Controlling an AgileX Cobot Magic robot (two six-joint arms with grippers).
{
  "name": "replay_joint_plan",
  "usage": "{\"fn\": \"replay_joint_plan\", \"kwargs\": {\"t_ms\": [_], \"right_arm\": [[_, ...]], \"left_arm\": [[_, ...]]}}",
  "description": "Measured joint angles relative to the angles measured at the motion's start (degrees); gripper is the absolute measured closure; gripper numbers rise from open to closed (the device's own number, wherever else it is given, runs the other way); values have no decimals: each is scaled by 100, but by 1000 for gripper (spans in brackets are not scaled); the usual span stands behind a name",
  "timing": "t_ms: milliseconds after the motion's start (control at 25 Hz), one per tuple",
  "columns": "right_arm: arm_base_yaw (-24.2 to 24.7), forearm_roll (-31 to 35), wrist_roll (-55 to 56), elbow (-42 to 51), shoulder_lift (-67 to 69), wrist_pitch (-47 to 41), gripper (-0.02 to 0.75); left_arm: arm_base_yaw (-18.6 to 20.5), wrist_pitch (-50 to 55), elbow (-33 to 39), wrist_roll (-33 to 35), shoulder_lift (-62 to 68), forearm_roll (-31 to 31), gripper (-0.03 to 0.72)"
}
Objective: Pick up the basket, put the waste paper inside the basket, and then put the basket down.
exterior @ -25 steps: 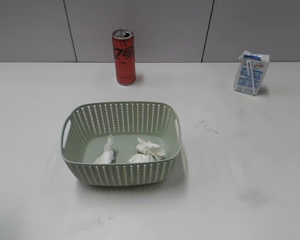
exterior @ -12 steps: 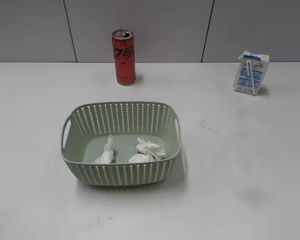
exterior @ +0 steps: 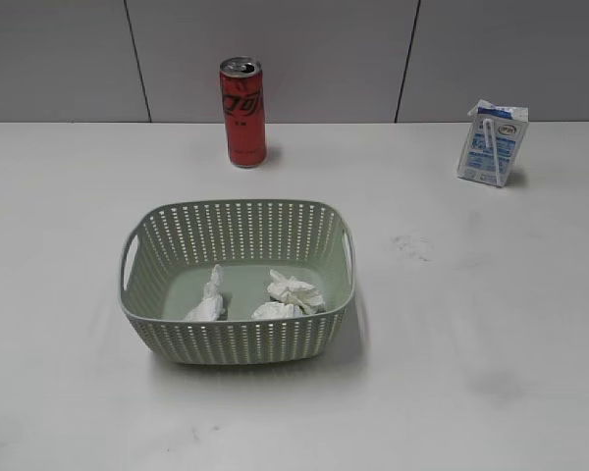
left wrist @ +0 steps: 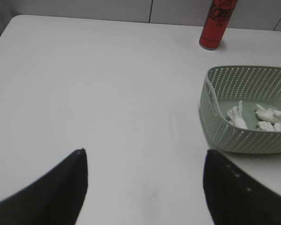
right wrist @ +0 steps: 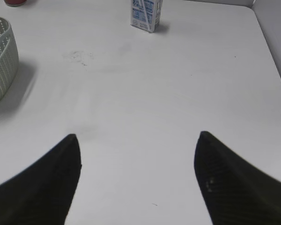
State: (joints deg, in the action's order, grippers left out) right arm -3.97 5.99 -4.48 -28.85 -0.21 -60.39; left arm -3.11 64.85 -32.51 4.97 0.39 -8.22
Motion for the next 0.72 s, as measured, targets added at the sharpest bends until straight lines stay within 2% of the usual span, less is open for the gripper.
{"fn": "replay_joint_plan", "kwargs": {"t_ms": [400,720], "right_arm": [[0,-44,40,0,0,0,169],[0,-61,63,0,0,0,169]], "left_arm": [[0,-214,444,0,-64,-82,111],[0,-283,451,0,-64,-82,167]]}}
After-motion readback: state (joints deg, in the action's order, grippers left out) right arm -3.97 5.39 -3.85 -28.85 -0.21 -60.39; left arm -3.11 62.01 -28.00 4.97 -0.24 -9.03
